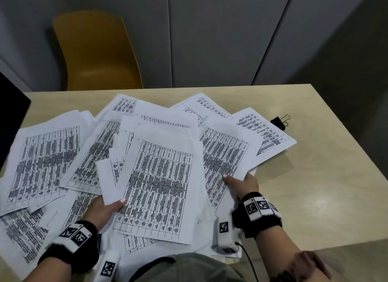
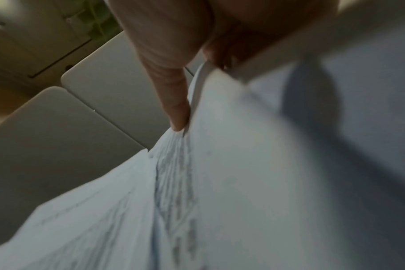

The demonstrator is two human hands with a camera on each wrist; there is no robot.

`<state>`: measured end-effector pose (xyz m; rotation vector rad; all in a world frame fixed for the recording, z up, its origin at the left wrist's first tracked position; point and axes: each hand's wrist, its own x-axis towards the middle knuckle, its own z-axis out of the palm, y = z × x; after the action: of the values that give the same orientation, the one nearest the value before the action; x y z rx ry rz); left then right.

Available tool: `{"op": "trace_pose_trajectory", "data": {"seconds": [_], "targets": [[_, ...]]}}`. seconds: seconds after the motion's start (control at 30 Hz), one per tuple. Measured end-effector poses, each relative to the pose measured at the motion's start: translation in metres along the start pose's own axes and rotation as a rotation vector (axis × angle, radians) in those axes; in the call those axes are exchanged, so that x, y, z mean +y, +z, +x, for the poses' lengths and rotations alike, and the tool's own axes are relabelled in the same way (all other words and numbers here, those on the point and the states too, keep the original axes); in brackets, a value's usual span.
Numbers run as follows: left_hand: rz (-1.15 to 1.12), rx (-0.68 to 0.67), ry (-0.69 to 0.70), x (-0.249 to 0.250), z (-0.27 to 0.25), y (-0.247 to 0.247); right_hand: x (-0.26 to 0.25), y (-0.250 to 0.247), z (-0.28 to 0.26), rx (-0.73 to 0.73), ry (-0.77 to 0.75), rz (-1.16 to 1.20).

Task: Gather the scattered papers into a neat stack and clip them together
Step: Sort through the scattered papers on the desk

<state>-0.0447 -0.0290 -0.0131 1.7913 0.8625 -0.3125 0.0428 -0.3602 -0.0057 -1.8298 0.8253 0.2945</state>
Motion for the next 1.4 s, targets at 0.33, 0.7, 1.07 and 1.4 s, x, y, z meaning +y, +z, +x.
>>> {"op": "trace_pose_trajectory", "data": {"seconds": [0.33,0.7,1.07,1.4], "targets": [[0.016,0.007,0.006,0.005,-0.004,0.002,-0.015,-0.009,0.020,0.205,-0.150,0.234],[-0.003,-0.017,0.004,0.005,-0.003,0.000,0.002,-0.024,0.015,-0.006,-0.089,0.288],[-0.056,-0.019,-0.013,0.006,-0.001,0.002,0.021,-0.003,0.003,-0.017,-0.042,0.234],[-0.029,-0.009,0.036,0.008,0.002,0.002,0.013,-0.011,-0.006,0.038,-0.020,0.067]]}}
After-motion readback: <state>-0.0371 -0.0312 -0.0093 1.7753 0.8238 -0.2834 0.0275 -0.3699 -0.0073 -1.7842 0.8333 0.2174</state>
